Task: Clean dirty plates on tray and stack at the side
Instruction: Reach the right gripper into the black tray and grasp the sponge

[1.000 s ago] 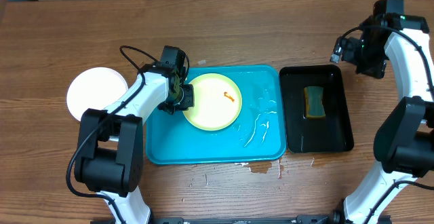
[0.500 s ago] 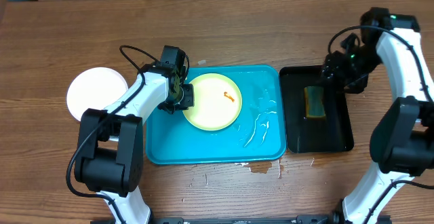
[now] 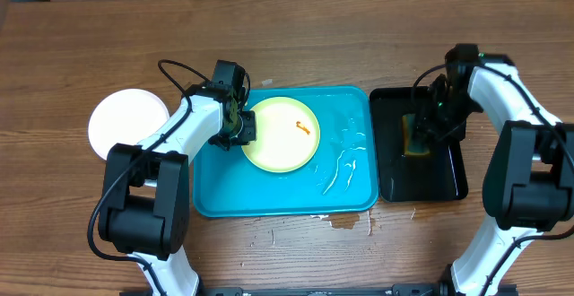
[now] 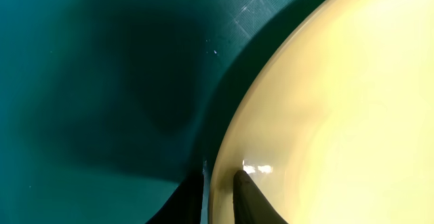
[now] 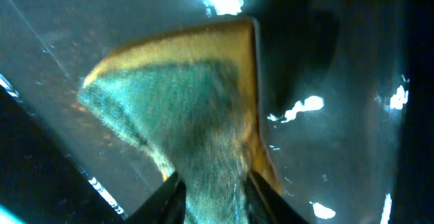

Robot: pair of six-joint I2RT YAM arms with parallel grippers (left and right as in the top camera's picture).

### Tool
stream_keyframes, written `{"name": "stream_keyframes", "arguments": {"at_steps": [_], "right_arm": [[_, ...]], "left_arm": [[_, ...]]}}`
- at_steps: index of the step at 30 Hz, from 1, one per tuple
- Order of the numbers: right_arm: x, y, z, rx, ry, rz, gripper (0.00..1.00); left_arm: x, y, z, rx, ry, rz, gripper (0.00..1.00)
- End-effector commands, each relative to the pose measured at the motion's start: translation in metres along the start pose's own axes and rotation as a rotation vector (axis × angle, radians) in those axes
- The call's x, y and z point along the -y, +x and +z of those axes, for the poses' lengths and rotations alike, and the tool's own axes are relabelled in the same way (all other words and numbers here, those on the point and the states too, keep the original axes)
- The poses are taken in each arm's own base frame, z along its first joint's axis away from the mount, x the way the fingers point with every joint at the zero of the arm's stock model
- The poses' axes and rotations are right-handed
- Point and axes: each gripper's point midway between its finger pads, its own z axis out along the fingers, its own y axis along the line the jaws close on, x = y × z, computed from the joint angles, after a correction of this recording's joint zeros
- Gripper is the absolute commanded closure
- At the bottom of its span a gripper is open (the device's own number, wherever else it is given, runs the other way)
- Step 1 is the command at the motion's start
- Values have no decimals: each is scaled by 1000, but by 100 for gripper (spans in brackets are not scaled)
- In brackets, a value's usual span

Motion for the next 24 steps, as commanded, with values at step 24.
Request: {"name": "stream_keyframes", "arguments": {"at_steps": [24], "right_arm": [[-26,-24,-9,143,32,-85,53]], "left_arm": [[-3,6,7,-20,-23,29,81]]}}
